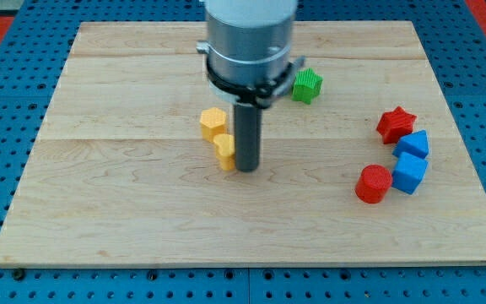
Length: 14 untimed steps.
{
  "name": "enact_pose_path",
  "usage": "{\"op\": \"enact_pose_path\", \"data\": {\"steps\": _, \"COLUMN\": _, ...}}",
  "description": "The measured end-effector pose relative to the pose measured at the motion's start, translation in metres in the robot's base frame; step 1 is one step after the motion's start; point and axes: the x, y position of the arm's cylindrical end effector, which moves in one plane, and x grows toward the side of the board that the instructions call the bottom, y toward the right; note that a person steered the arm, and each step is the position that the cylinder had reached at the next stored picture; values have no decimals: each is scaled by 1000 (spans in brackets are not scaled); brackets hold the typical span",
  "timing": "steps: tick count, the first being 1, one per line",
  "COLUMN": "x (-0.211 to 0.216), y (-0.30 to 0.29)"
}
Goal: Move the red blocks towards the green blocks
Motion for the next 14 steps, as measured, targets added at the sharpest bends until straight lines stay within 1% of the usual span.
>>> {"op": "enact_pose_path", "data": {"steps": 1, "x": -18, "y": -9}}
{"op": "enact_pose_path", "data": {"steps": 2, "x": -25, "y": 46}}
{"op": "enact_pose_path", "data": {"steps": 3, "x": -44, "y": 85}}
{"op": "enact_pose_path", "data": {"steps": 4, "x": -85, "y": 103}}
{"op": "enact_pose_path", "data": {"steps": 5, "x": -106, "y": 181}}
{"op": "enact_pose_path", "data": {"steps": 6, "x": -95, "y": 255}}
{"op": "enact_pose_path", "data": {"steps": 7, "x": -62, "y": 278}}
{"op": "enact_pose_path", "data": {"steps": 8, "x": -41, "y": 257}}
{"op": "enact_pose_path", "data": {"steps": 9, "x": -39, "y": 164}}
{"op": "enact_pose_path", "data": {"steps": 10, "x": -42, "y": 124}}
{"op": "enact_pose_path", "data": {"steps": 11, "x": -15, "y": 139}}
{"op": "enact_pose_path", "data": {"steps": 12, "x": 48, "y": 107}}
{"op": "enact_pose_path", "data": {"steps": 13, "x": 125, "y": 120}}
{"op": "enact_pose_path", "data": {"steps": 14, "x": 124, "y": 186}}
